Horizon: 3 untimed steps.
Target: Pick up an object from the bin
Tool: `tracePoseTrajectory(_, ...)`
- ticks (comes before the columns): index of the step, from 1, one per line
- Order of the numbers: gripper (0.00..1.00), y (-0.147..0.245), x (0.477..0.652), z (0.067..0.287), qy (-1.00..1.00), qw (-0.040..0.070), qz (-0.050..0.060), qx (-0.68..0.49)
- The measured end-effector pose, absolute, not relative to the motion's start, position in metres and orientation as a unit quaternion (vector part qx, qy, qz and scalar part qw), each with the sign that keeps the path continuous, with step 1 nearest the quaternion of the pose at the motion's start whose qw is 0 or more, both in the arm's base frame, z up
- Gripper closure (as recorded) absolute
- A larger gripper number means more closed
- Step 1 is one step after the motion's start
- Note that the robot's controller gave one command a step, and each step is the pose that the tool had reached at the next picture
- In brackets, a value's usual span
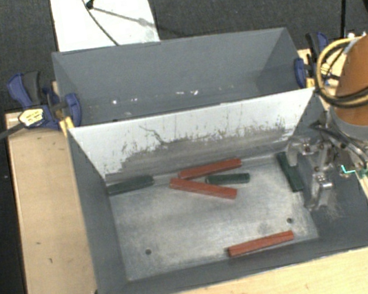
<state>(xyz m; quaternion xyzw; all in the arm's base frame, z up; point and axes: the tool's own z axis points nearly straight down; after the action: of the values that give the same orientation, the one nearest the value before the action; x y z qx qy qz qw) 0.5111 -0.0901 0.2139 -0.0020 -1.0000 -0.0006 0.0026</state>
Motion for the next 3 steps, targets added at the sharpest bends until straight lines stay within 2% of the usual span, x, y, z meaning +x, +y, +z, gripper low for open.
tracePoseTrajectory(1, 0.00, -0.022, 0.515, 0.119, -1.000, 0.003, -0.002, 0.017)
tracePoseTrajectory(2, 0.00, 0.045, 0.571, 0.069, -0.996, -0.002, -0.002, 0.086)
tracePoseTrajectory(3, 1.00, 0.041, 0.573, 0.073, -0.996, -0.005, 0.000, 0.085)
